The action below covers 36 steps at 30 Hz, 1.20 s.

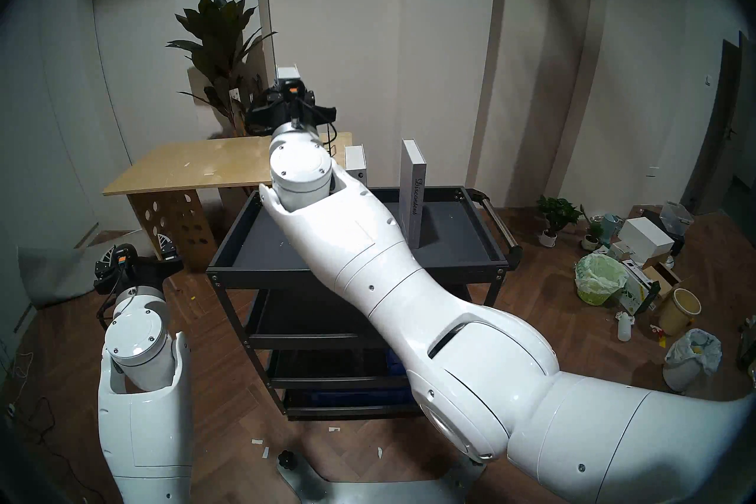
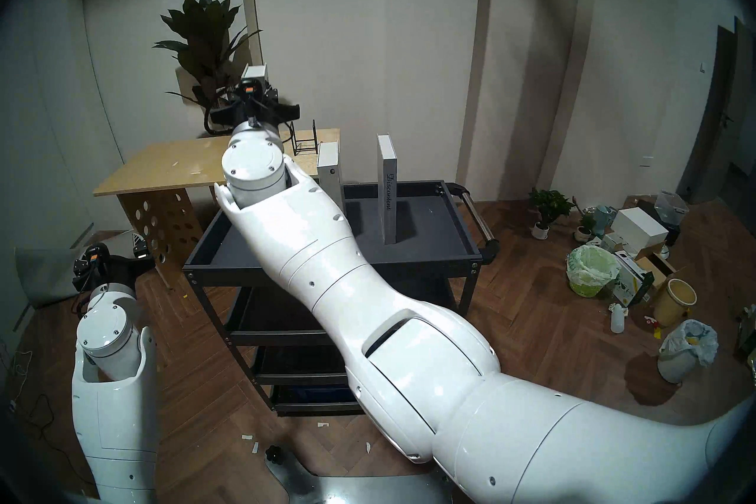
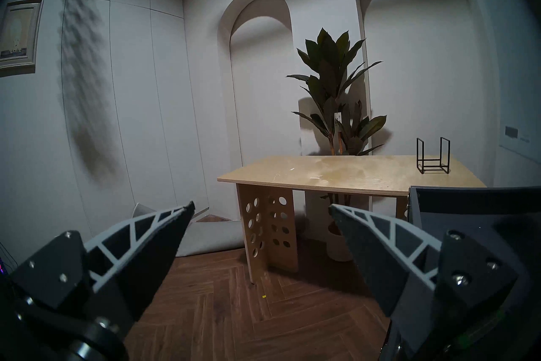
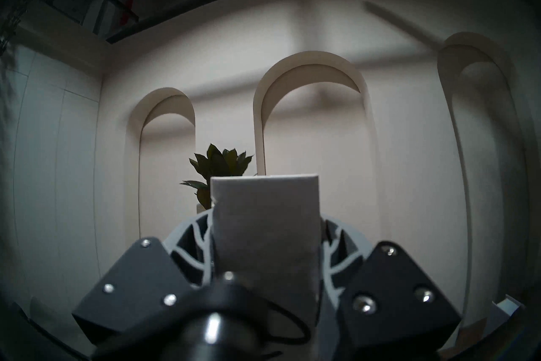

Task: Sort the books onto the shelf by size, largest to the left

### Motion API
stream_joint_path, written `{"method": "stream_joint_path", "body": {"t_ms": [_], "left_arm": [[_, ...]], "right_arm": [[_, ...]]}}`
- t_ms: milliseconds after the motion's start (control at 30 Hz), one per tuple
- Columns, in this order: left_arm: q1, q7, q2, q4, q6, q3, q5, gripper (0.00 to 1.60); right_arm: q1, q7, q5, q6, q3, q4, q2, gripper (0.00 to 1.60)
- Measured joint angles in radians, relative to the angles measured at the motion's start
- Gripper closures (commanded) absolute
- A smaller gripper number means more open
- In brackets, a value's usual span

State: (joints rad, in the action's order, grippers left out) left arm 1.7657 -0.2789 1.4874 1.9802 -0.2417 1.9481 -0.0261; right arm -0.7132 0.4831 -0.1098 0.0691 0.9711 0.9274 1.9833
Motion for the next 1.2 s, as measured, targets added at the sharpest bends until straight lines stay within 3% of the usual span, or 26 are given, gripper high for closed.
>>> {"method": "stream_joint_path", "body": {"t_ms": [167,467,1200], "left_arm": [[-0.001,0.005,-0.004,-0.011,0.003,0.002,-0.006,0.00],[0.000,0.011,-0.007,-0.021,0.007,0.012,-0.012,0.00],[0.015,0.022,-0.007,-0.026,0.014,0.034,-0.017,0.00]], "right_arm": [[0.009,0.058,0.003,0.064,-0.052,-0.129,0.002,1.60],[0.015,0.104,-0.021,0.131,-0.126,-0.242,0.003,1.60],[0.030,0.173,-0.171,0.227,-0.223,-0.321,0.006,1.60]]}}
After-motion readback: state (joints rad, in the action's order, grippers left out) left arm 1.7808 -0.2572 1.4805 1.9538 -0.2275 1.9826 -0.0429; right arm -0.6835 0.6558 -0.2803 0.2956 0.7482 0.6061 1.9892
